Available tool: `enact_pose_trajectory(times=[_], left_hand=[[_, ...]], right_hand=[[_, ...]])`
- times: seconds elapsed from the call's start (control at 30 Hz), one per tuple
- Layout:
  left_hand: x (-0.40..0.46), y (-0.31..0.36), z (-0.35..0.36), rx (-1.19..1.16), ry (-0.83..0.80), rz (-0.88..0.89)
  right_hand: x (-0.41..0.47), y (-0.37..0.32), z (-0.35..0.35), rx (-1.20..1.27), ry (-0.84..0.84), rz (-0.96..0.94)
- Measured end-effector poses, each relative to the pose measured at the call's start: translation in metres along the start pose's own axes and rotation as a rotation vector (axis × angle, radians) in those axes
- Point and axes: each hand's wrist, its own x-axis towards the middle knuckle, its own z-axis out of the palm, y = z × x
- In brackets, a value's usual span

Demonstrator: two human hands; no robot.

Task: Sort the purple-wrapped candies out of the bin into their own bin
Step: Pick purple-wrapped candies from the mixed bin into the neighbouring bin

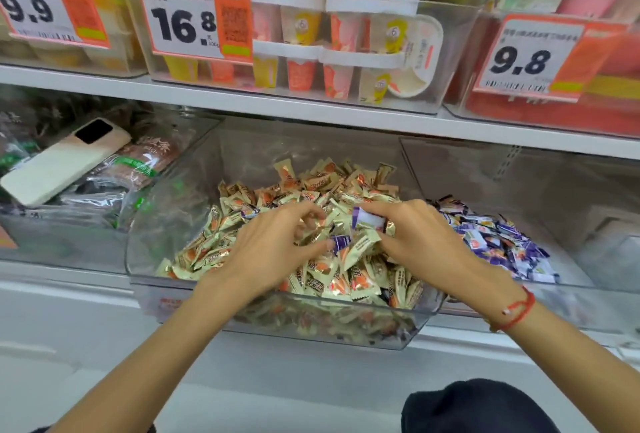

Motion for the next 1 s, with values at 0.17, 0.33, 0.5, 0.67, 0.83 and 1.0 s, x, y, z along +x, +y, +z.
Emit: enact_pose_trajectory(times=[0.17,0.33,0.5,0.67,0.83,1.0], left_hand=[[0.021,0.020,0.008,0.062,-0.112,0.110],[0.027,0.029,0.017,0.233,-0.093,0.163],[0.030,0.032,0.014,0.407,-0.095,0.114],[0.032,0.018,0.002,0.477,-0.179,0.030],[0.028,0.018,0.000,0.312,-0.132,0.076],[0.033,0.092,0.003,-0.085,0.109,0.210]], right_hand=[[-0.015,0.020,0.002,-0.265,0.162,-0.121],[-0.041,0.038,-0.005,-0.200,0.111,-0.120],[-0.043,0.049,-0.010,0.112,0.147,-0.063],[-0.047,0.106,-0.004,0.086,0.376,0.295],[-0.049,0.147,0.012,-0.038,-0.132,0.381],[-0.054,0.147,0.016,0.052,-0.005,0.386]])
